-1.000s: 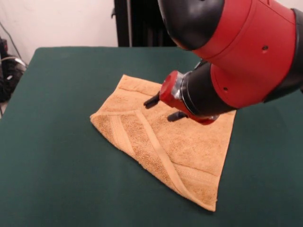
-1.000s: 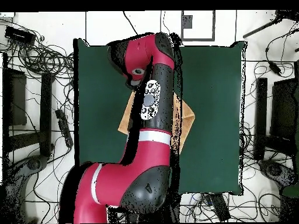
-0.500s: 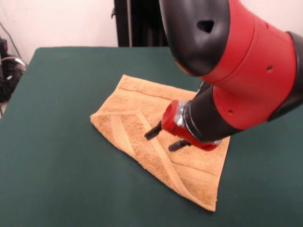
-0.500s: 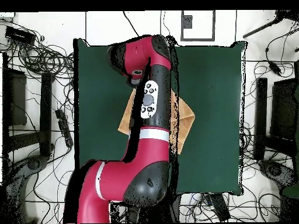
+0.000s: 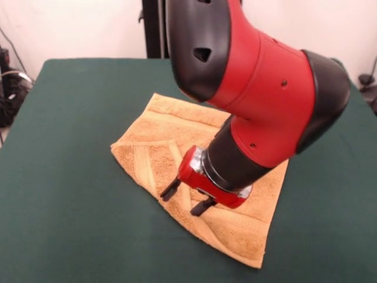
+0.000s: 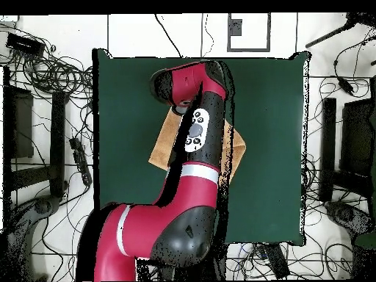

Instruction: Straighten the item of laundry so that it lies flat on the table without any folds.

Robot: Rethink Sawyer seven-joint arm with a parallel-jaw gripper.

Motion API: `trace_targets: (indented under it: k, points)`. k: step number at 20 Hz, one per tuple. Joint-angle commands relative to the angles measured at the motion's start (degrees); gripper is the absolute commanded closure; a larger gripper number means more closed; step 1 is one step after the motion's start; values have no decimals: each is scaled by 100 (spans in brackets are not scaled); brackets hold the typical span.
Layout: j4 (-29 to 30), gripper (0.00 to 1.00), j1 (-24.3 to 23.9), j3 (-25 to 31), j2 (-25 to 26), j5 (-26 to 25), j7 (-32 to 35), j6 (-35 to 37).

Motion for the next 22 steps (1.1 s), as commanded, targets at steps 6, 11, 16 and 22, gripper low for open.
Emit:
trace_targets:
  k: [6,11,16,22]
  points:
    - [1310,0,87,252,-78,24,1561,-315]
    - [1483,0,79,169,-126,-40,1414,-116]
    - [1531,0,112,153,-113,-72,1273,-48]
    - [1748,0,126,86,-131,-171,1375,-295]
